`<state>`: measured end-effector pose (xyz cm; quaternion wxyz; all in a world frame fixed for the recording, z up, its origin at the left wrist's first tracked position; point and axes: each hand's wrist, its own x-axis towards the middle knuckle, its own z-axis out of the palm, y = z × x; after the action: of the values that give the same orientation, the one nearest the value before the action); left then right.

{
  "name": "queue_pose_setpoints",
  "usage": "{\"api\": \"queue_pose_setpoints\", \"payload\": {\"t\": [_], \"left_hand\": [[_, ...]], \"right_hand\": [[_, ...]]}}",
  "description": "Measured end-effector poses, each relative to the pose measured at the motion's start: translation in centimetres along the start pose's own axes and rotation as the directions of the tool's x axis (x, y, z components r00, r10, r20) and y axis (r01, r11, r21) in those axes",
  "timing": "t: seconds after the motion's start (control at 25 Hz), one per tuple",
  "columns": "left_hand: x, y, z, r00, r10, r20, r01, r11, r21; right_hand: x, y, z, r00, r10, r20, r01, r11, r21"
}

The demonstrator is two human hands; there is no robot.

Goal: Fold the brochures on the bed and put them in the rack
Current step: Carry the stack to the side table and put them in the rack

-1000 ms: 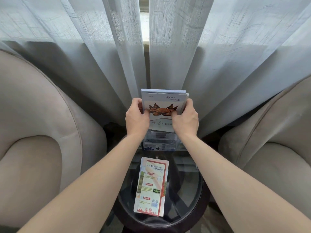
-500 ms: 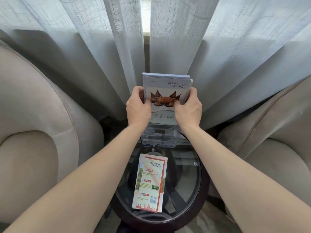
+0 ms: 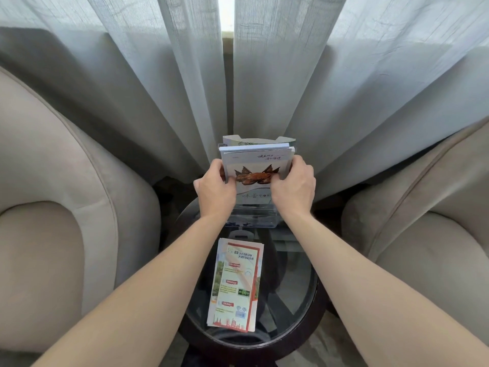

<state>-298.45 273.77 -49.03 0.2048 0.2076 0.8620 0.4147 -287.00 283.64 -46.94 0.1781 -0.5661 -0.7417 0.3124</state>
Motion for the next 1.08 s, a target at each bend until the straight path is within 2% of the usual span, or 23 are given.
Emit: {"api": "queue_pose_setpoints", "payload": {"t": [0.12,0.28,0.36,0.52,0.8,1.08], "left_hand": [[0.1,-0.7,0.4,1.0,0.021,0.005,-0.021,0.999,0.036],[-0.1,-1.8,0.4,0.999,0.052,0.015,-0.053,0.992,0.111],[-0.2,-2.1,0.4,0.998,0.048,0.03,-0.051,0.995,0.082],[-1.4,-1.2,0.4,0.999,0.034,-0.042,-0.035,0.999,-0.038],[-2.7,-1.6,0.8,0.999,-0.039,0.027,0.039,0.999,-0.017],[-2.2,-0.5,0.9,0.998,-0.049,0.041,0.052,0.997,-0.065]], "right_hand": [[-0.3,0.8,0.3,1.0,-0.006,0.009,0.006,0.999,-0.05],[-0.9,1.9,0.7,0.999,0.016,0.045,-0.017,1.0,0.012],[-1.1,1.9,0.9,1.0,0.005,0.028,-0.006,0.999,0.039],[-1.5,1.5,1.3,1.0,0.011,-0.001,-0.01,0.996,0.092],[-2.6,1.4,2.3,0.997,0.082,0.015,-0.083,0.99,0.114],[-2.9,1.6,1.6,0.996,0.084,-0.008,-0.082,0.984,0.157]]}}
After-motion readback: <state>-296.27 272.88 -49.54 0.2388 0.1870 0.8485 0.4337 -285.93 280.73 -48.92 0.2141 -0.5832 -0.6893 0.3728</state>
